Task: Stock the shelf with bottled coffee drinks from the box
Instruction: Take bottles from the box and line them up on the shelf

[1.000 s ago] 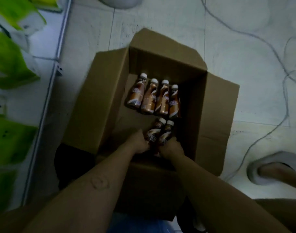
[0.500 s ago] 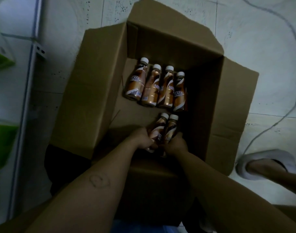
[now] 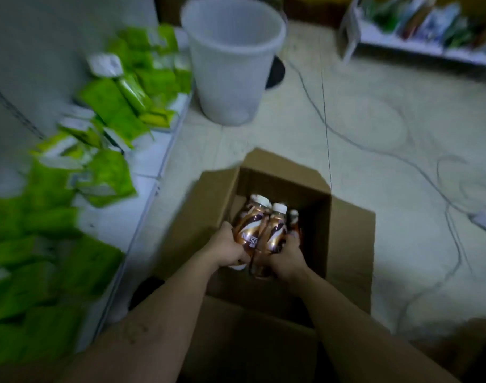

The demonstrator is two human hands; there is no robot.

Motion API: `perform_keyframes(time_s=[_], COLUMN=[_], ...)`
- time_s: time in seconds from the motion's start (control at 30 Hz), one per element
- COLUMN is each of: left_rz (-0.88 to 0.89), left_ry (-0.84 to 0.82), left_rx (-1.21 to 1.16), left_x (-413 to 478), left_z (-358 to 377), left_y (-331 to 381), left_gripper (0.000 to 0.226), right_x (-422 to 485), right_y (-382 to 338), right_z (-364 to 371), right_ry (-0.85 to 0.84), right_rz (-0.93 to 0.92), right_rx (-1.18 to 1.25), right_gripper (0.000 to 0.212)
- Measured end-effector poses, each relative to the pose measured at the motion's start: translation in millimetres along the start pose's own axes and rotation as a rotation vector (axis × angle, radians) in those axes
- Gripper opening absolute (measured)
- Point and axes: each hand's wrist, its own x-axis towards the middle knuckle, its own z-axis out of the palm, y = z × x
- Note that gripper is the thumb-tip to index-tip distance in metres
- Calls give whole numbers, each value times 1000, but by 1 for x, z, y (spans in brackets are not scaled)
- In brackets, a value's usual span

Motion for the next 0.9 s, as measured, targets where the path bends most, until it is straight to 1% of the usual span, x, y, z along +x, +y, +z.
perform_keyframes(time_s=[0.1, 0.2, 0.23, 0.3, 0.43, 0.5, 0.57, 0.67, 0.73, 0.83, 0.9], left_rz=[152, 276, 311, 399, 569, 634, 684, 730, 723, 670, 579], left_ry=[137, 277, 320, 404, 561, 689, 849, 1062, 1187, 1317, 1392], left_rx=[-22, -60, -75, -108, -135, -94, -34, 27, 45, 54, 92], left_x=[-49, -105, -124, -164, -247, -291, -334, -391, -424, -465, -487], left_z=[-46, -90, -104, -133, -186, -208, -227, -253, -268, -288, -298], left_y=[32, 64, 73, 89, 106, 111, 113, 109, 99, 74, 52], left_gripper=[63, 67, 65, 57, 50, 47, 50, 62, 73, 80, 80], right_x=[-35, -77, -93, -125, -192, -224, -254, -293, -317, -346, -363], right_y=[-64, -132, -155, -195, -260, -287, -314, -347, -364, -381, -385], right_z=[-4, -11, -12, -14, -9, -1, 9, 33, 55, 95, 125], right_ry=[-53, -82, -101, -148, -328, -404, -454, -559, -631, -715, -776], right_rz=[-154, -333, -389, -494, -694, -779, -860, -965, -1022, -1083, -1095], right_rx=[22, 21, 26, 53, 88, 115, 163, 228, 240, 206, 173], right_gripper=[69, 69, 70, 65, 53, 53, 56, 56, 60, 60, 56])
